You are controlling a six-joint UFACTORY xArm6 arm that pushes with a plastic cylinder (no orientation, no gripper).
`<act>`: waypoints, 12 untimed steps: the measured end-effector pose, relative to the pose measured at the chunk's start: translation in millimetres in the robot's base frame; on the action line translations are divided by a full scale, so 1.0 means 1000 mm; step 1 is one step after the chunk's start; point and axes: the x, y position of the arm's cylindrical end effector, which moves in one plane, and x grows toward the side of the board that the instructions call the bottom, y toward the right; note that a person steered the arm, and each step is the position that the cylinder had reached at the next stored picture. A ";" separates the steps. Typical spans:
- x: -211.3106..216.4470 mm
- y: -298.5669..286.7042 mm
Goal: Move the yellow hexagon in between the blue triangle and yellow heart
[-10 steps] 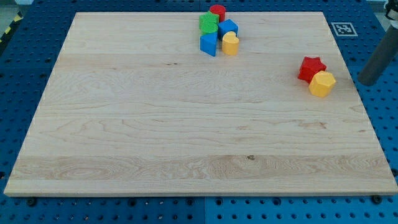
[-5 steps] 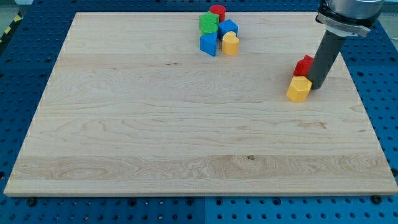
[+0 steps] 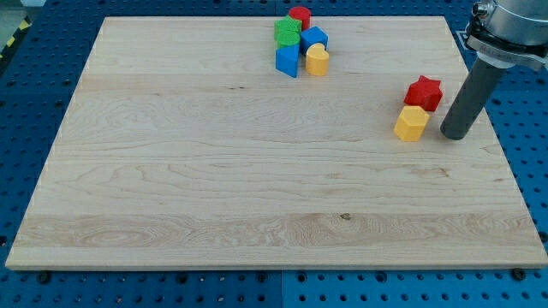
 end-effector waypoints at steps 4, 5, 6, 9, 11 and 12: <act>0.002 -0.004; 0.002 -0.047; 0.002 -0.094; -0.040 -0.100; -0.102 -0.115; -0.106 -0.115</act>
